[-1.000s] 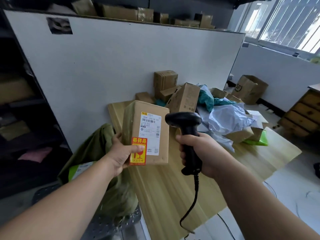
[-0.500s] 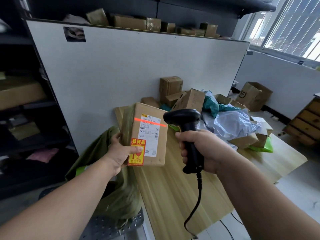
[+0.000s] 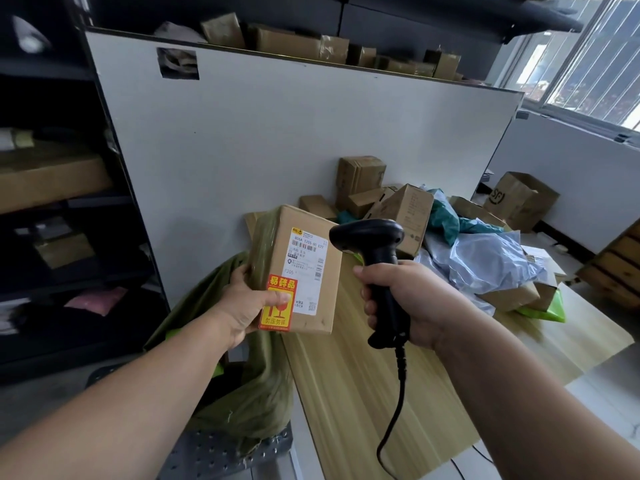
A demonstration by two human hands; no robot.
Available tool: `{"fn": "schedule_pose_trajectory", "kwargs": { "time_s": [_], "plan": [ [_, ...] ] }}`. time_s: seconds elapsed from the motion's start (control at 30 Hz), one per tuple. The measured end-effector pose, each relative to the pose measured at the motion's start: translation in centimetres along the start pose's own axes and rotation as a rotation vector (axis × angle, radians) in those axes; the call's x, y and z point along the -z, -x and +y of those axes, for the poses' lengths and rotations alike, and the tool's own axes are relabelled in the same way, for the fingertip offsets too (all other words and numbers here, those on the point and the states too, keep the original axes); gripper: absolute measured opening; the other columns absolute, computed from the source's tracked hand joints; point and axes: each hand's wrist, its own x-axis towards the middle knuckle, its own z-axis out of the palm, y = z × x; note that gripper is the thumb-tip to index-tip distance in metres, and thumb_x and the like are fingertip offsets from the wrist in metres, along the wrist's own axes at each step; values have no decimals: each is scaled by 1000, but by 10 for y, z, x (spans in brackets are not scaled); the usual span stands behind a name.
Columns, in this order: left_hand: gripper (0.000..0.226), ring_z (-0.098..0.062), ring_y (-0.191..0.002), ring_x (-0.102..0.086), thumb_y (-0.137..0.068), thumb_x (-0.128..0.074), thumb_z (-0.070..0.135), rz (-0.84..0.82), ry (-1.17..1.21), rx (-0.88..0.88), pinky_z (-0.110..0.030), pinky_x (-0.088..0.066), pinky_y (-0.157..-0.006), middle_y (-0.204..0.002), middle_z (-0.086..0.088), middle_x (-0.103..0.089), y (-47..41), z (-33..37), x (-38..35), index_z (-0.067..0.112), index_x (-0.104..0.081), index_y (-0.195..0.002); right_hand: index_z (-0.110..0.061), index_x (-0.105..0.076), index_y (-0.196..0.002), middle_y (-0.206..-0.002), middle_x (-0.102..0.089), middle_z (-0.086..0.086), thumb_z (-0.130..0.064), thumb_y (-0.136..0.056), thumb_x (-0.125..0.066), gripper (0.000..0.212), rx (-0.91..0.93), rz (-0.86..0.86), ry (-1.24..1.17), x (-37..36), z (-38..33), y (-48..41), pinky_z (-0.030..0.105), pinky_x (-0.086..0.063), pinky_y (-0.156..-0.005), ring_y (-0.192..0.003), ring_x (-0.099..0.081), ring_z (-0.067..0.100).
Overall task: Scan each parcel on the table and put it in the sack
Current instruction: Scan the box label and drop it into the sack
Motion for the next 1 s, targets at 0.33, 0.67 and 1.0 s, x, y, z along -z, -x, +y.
{"fn": "schedule_pose_trajectory", "kwargs": {
  "time_s": [0.33,0.67,1.0],
  "plan": [
    [78,-28,-87,-70,-67,-82,5,33,50,10,-39,-56,-62,-103,-7,-70,-4,5,32,32,-38,-125,-8,-58,-87,-59,-59,5,-15,-87,-72,15,-12,-14,27,-34,-7,-16,29,-48,-49,-46,-54,17],
    [85,-25,-86,-67,-69,-81,11,269,102,174,-37,-50,-61,-99,-5,-68,-18,-16,146,33,-33,-136,-6,-57,-97,-60,-57,5,-12,-90,-68,15,-111,-139,153,-117,14,-64,31,-48,-52,-50,-52,17],
    [91,-30,-97,-65,-41,-89,34,120,207,467,-53,-47,-85,-90,-2,-75,-78,-103,185,32,-46,-121,-8,-56,-97,-64,-57,4,-15,-90,-68,16,-221,-142,334,-206,99,-150,29,-47,-50,-49,-51,16]
  ]
}}
